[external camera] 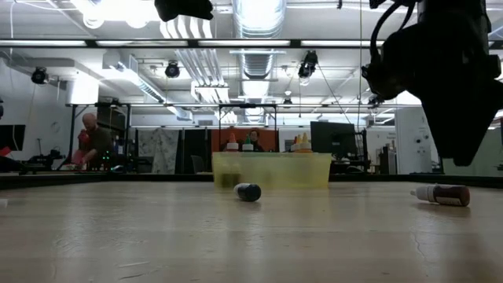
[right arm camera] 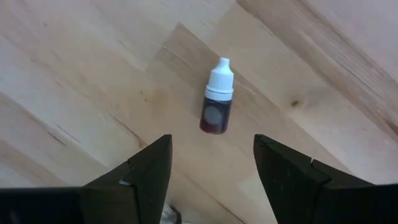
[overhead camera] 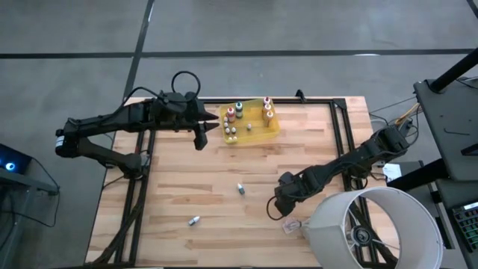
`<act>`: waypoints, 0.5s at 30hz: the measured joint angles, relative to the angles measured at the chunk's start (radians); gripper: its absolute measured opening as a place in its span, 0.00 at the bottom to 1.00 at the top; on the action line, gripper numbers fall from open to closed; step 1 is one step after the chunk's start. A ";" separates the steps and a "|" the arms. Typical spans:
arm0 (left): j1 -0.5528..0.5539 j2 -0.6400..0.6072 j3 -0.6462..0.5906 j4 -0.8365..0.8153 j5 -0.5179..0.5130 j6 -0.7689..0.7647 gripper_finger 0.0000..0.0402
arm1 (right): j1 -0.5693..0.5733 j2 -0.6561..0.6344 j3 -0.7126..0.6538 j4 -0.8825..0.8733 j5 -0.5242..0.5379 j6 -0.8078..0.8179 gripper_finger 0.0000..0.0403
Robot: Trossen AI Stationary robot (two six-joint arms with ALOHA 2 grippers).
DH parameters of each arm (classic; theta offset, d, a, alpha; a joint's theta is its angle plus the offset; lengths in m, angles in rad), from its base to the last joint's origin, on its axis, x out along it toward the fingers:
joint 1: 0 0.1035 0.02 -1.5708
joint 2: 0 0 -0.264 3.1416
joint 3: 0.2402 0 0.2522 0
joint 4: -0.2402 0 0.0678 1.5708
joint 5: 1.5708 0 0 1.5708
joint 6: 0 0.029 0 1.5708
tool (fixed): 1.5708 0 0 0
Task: Pick & Place food coloring
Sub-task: Put the small orange food coloring bottle into the yellow bin
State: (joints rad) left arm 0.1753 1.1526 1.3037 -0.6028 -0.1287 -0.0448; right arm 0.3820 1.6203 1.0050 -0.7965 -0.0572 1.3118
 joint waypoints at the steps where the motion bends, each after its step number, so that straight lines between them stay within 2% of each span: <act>1: 0.000 0.003 0.000 -0.002 0.000 0.000 0.22 | 0.000 0.000 0.000 0.000 0.000 -0.001 0.54; 15: 0.000 0.042 0.000 0.003 0.000 0.000 0.22 | -0.004 0.114 -0.011 0.073 0.000 -0.060 0.54</act>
State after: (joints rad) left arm 0.1753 1.1946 1.3033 -0.6002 -0.1287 -0.0444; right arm 0.3782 1.7344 0.9943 -0.7232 -0.0575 1.2517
